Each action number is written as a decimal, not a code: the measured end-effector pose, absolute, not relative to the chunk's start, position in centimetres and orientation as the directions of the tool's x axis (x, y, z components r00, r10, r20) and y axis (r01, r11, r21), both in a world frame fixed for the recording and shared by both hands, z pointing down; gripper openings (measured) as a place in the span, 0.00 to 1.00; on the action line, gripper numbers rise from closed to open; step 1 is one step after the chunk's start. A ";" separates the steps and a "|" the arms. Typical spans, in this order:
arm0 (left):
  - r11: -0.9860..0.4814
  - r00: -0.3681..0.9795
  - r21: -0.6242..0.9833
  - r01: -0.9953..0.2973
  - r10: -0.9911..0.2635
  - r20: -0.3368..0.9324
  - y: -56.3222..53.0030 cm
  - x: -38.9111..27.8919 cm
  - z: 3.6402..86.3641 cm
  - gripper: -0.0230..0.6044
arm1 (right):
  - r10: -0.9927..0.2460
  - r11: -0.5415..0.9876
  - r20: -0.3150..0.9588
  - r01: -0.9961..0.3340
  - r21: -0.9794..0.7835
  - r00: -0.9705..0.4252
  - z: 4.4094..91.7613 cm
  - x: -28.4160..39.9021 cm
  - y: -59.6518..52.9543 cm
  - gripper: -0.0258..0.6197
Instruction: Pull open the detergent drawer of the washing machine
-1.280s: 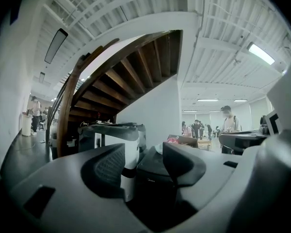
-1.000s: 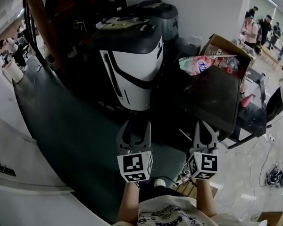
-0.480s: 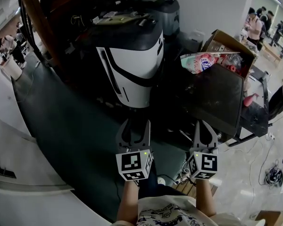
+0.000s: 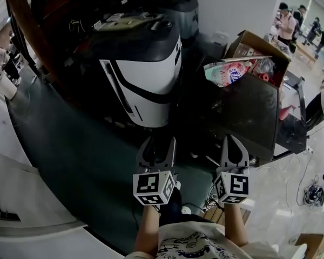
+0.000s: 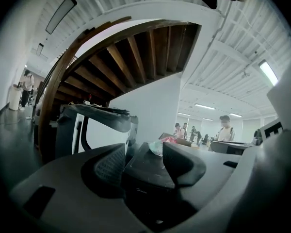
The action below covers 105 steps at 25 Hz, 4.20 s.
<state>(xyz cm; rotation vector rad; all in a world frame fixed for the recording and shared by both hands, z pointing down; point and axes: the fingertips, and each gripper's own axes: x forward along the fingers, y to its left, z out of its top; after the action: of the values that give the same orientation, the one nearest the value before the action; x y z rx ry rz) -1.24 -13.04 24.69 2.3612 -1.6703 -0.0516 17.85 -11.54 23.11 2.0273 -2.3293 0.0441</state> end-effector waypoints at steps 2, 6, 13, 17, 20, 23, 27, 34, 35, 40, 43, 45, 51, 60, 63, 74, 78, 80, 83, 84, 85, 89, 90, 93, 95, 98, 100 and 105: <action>-0.324 0.363 0.259 -0.910 -0.925 0.116 -14.6 -1.3 25.3 0.42 | -0.989 0.132 0.064 -0.991 0.010 -0.131 23.5 17.6 -12.8 0.06; -0.334 0.387 0.309 -0.891 -0.913 0.131 -17.0 -1.2 26.9 0.42 | -0.990 0.116 0.077 -0.993 0.009 -0.115 24.6 17.7 -14.9 0.06; -0.357 0.442 0.379 -0.854 -0.882 0.164 -20.1 -0.5 30.5 0.42 | -0.990 0.091 0.108 -0.995 0.031 -0.087 27.4 18.0 -17.8 0.06; -0.379 0.487 0.427 -0.821 -0.855 0.178 -21.3 0.4 33.0 0.42 | -0.988 0.081 0.133 -0.996 0.039 -0.075 29.3 18.0 -18.9 0.06; -0.381 0.511 0.467 -0.798 -0.839 0.190 -22.0 1.1 35.2 0.42 | -0.986 0.076 0.150 -0.996 0.042 -0.069 30.8 18.0 -19.6 0.06; -0.374 0.533 0.511 -0.774 -0.821 0.204 -22.5 1.6 37.3 0.42 | -0.985 0.078 0.158 -0.996 0.045 -0.070 32.0 17.9 -20.2 0.06; -0.358 0.554 0.548 -0.756 -0.796 0.243 -23.1 2.0 40.3 0.42 | -0.982 0.076 0.175 -0.996 0.051 -0.066 33.8 17.7 -20.8 0.06; -0.337 0.589 0.616 -0.712 -0.764 0.263 -23.2 2.6 44.5 0.42 | -0.977 0.073 0.203 -0.996 0.056 -0.060 36.8 17.5 -21.3 0.06; -0.332 0.592 0.627 -0.705 -0.762 0.263 -23.4 2.7 45.0 0.42 | -0.977 0.074 0.205 -0.996 0.056 -0.061 37.1 17.4 -21.4 0.06; -0.302 0.600 0.671 -0.677 -0.754 0.266 -24.0 2.9 47.7 0.42 | -0.974 0.077 0.219 -0.995 0.059 -0.062 38.9 17.1 -22.1 0.06; -0.292 0.611 0.695 -0.657 -0.746 0.264 -24.3 3.2 49.0 0.42 | -0.972 0.072 0.226 -0.996 0.060 -0.057 39.8 17.3 -22.3 0.06; -0.286 0.618 0.712 -0.641 -0.744 0.256 -24.7 3.4 49.7 0.42 | -0.972 0.071 0.228 -0.996 0.059 -0.055 40.3 17.4 -22.5 0.06; -0.283 0.677 0.805 -0.522 -0.712 0.188 -25.3 4.6 51.6 0.43 | -0.974 0.078 0.218 -0.995 0.059 -0.063 41.7 17.2 -22.9 0.06; -0.283 0.730 0.877 -0.388 -0.676 0.105 -25.5 6.1 54.0 0.43 | -0.975 0.068 0.217 -0.997 0.045 -0.057 43.4 16.9 -23.3 0.06; -0.276 0.734 0.892 -0.358 -0.674 0.086 -25.8 6.6 55.1 0.43 | -0.975 0.066 0.213 -0.997 0.040 -0.056 44.0 16.8 -23.4 0.06; -0.242 0.737 0.952 -0.186 -0.675 -0.028 -27.2 7.5 57.2 0.43 | -0.976 0.047 0.215 -0.999 0.023 -0.041 46.1 16.7 -24.0 0.06; -0.244 0.729 0.963 -0.113 -0.679 -0.087 -27.6 7.8 57.4 0.43 | -0.978 0.032 0.208 -0.999 0.015 -0.028 46.5 17.0 -24.2 0.06; -0.249 0.727 0.963 -0.100 -0.679 -0.100 -27.8 7.8 57.7 0.43 | -0.979 0.027 0.202 -1.000 0.012 -0.024 46.7 17.1 -24.3 0.06; -0.264 0.724 0.962 -0.074 -0.678 -0.130 -27.9 7.9 57.7 0.43 | -0.981 0.019 0.193 -1.000 0.007 -0.017 46.8 17.3 -24.4 0.06; -0.270 0.723 0.961 -0.059 -0.676 -0.145 -28.0 7.9 57.7 0.43 | -0.982 0.016 0.190 -1.000 0.006 -0.015 46.8 17.4 -24.4 0.06; -0.276 0.722 0.960 -0.044 -0.673 -0.161 -28.0 8.0 57.6 0.43 | -0.982 0.015 0.189 -1.000 0.006 -0.014 46.9 17.4 -24.4 0.06; -0.299 0.719 0.954 0.002 -0.662 -0.209 -28.1 8.2 57.5 0.43 | -0.983 0.014 0.181 -1.000 0.005 -0.012 47.0 17.6 -24.4 0.06; -0.300 0.718 0.954 0.008 -0.662 -0.215 -28.2 8.2 57.5 0.43 | -0.984 0.013 0.180 -1.000 0.004 -0.012 47.0 17.6 -24.4 0.06; -0.301 0.712 0.953 0.027 -0.663 -0.230 -28.4 8.3 57.7 0.43 | -0.984 0.010 0.177 -1.000 0.001 -0.010 47.0 17.7 -24.4 0.06; -0.307 0.708 0.951 0.042 -0.662 -0.245 -28.5 8.3 57.7 0.43 | -0.985 0.008 0.175 -1.000 -0.001 -0.008 47.0 17.8 -24.3 0.06; -0.317 0.699 0.946 0.062 -0.663 -0.268 -28.8 8.4 57.7 0.42 | -0.985 0.005 0.173 -1.000 -0.001 -0.005 47.1 18.0 -24.3 0.06; -0.321 0.695 0.944 0.079 -0.661 -0.283 -28.9 8.5 57.8 0.40 | -0.985 0.001 0.173 -1.000 0.000 -0.001 47.2 18.2 -24.3 0.06; -0.335 0.688 0.932 0.137 -0.645 -0.333 -28.9 8.7 57.6 0.36 | -0.984 -0.008 0.176 -1.000 -0.003 0.007 47.6 18.5 -24.1 0.06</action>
<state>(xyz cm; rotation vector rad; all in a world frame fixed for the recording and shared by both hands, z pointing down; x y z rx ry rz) 8.69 -28.89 57.63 1.7407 -0.4088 -0.8410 18.46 -24.12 47.56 2.1388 -2.1224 0.1935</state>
